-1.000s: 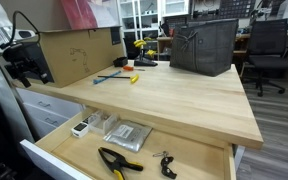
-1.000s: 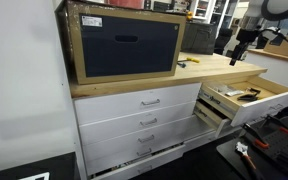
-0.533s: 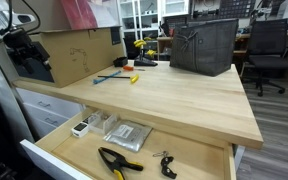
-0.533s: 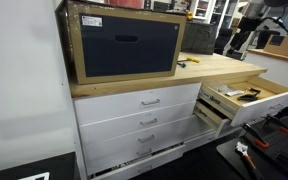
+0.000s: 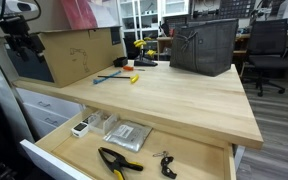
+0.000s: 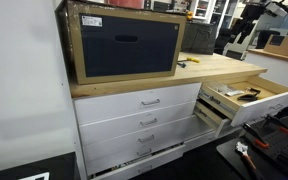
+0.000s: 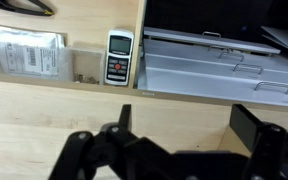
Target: Push the cardboard box forward and then close the top left drawer
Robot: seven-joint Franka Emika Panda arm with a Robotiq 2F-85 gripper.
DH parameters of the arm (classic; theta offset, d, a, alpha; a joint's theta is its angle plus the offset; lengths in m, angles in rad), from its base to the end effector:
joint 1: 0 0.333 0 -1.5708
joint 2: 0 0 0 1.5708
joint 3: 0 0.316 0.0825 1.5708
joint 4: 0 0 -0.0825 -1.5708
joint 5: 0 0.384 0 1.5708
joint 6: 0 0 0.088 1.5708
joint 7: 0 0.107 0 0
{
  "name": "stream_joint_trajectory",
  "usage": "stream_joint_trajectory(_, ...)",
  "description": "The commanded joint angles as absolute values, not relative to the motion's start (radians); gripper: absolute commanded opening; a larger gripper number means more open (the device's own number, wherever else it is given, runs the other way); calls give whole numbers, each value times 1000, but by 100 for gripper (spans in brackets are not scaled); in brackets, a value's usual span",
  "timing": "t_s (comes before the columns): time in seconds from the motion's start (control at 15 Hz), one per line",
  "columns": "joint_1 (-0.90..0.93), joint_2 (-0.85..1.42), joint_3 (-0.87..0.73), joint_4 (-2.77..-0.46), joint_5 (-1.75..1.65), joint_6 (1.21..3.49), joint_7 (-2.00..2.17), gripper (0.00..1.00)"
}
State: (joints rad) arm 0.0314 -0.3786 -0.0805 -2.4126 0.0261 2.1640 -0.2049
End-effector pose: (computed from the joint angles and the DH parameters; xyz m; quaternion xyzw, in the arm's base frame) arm 0.4410 -0.0220 0.4641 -0.9949 -0.0729 -0.0670 0.0179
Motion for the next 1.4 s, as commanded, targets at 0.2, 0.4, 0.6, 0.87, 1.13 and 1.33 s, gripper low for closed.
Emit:
stream_joint_trajectory(0.2, 25, -377, -84, -2303, 119, 1977, -177, 100)
stream_joint_trajectory(0.4, 25, -374, -84, -2268, 134, 1871, -178, 100)
stream_joint_trajectory(0.6, 23, -368, -80, -2239, 129, 1780, -175, 100)
stream_joint_trajectory(0.87, 16, -360, -65, -2212, 109, 1700, -129, 100)
stream_joint_trajectory(1.13, 17, -357, -51, -2194, 92, 1663, -97, 100)
stream_joint_trajectory(1.33, 21, -375, -54, -2225, 105, 1703, -127, 100)
